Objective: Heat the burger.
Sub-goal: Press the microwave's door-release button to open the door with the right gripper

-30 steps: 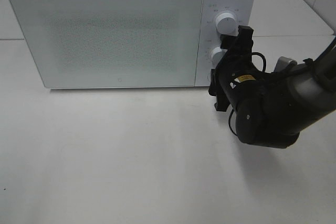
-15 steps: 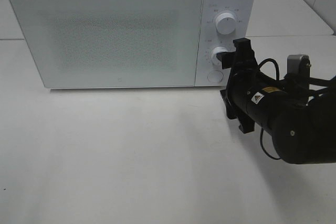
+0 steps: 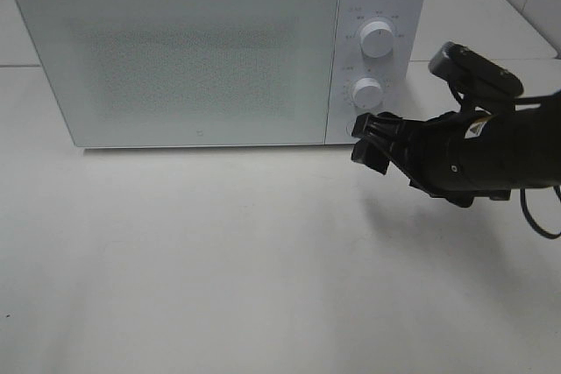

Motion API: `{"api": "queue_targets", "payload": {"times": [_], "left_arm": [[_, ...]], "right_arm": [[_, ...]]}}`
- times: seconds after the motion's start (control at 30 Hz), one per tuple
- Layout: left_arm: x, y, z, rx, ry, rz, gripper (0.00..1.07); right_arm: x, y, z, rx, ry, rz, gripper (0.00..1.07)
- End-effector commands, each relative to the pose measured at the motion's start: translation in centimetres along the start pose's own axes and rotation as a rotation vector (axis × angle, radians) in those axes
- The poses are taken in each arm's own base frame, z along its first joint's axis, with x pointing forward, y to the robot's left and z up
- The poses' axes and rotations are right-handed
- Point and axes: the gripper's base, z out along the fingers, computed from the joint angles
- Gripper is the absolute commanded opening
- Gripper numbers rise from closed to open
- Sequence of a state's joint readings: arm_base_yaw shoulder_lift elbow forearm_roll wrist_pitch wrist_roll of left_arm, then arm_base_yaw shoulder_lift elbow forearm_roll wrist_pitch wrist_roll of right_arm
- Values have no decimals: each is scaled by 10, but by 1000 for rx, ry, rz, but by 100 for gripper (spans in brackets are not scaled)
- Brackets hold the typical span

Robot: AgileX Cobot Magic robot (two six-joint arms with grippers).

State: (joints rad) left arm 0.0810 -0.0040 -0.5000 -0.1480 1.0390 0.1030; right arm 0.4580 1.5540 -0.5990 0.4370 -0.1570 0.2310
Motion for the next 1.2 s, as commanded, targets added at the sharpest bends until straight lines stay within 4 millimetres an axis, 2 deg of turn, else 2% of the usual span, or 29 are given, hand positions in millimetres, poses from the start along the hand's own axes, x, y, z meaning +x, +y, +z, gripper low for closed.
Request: {"api": "queue_targets", "payload": {"times": [0.03, 0.07, 0.1, 0.17, 0.2, 0.27, 0.3, 0.37, 0.53, 0.57, 0.63, 0.67, 0.7, 0.73, 0.77, 0.8, 0.83, 0.87, 0.9, 0.93, 0.97, 1.03, 1.07, 1.1, 1.13, 1.2], "left_arm": [[3, -1, -3, 7, -24, -7, 100], [3, -1, -3, 7, -24, -7, 100], [3, -1, -3, 7, -24, -7, 100], [3, -1, -3, 7, -24, -7, 100], [3, -1, -3, 7, -24, -7, 100], [3, -1, -3, 7, -24, -7, 100], [3, -1, -3, 7, -24, -7, 100], [3, -1, -3, 7, -24, -7, 100], [3, -1, -3, 7, -24, -7, 100], [3, -1, -3, 7, -24, -7, 100], [3, -1, -3, 7, -24, -7, 100], [3, -1, -3, 7, -24, -7, 100], [3, -1, -3, 7, -24, -7, 100], [3, -1, -3, 7, -24, -7, 100], [3, -1, -3, 7, -24, -7, 100], [3, -1, -3, 7, -24, -7, 100], [3, -1, -3, 7, -24, -7, 100], [3, -1, -3, 7, -24, -7, 100], [3, -1, -3, 7, -24, -7, 100], [3, -1, -3, 7, -24, -7, 100], [3, -1, -3, 7, -24, -7, 100], [3, -1, -3, 7, -24, -7, 100], [3, -1, -3, 7, -24, -7, 100], [3, -1, -3, 7, -24, -7, 100], [3, -1, -3, 7, -24, -7, 100], [3, -1, -3, 7, -24, -7, 100]], "right_arm": [[-4, 6, -8, -5, 184, -262, 76], [-4, 11, -11, -19, 287, -353, 76], [-4, 11, -11, -19, 287, -353, 76], [-2, 16, -18, -26, 459, -468, 76], [-2, 16, -18, -26, 459, -468, 76], [-4, 19, -27, -5, 593, -546, 76], [-4, 19, -27, -5, 593, -546, 76], [-10, 21, -36, 27, 698, -590, 76], [-20, 27, -51, 41, 748, -598, 76], [-24, 30, -62, 27, 721, -600, 76], [-26, 32, -70, 18, 699, -604, 76], [-31, 34, -88, -3, 638, -612, 76], [-31, 34, -88, -3, 638, -612, 76], [-33, 35, -98, -15, 604, -617, 76], [-35, 35, -119, -38, 539, -627, 76], [-35, 35, -119, -38, 539, -627, 76], [-35, 35, -130, -51, 504, -633, 76], [-35, 33, -152, -69, 432, -646, 76], [-35, 33, -152, -69, 432, -646, 76], [-34, 31, -160, -75, 408, -650, 76], [-31, 27, -179, -83, 345, -666, 76], [-29, 24, -186, -85, 321, -672, 76], [-25, 18, -204, -91, 259, -688, 76], [-25, 18, -204, -91, 259, -688, 76], [-19, 12, -220, -101, 198, -698, 76], [-17, 9, -227, -106, 173, -701, 76]]}}
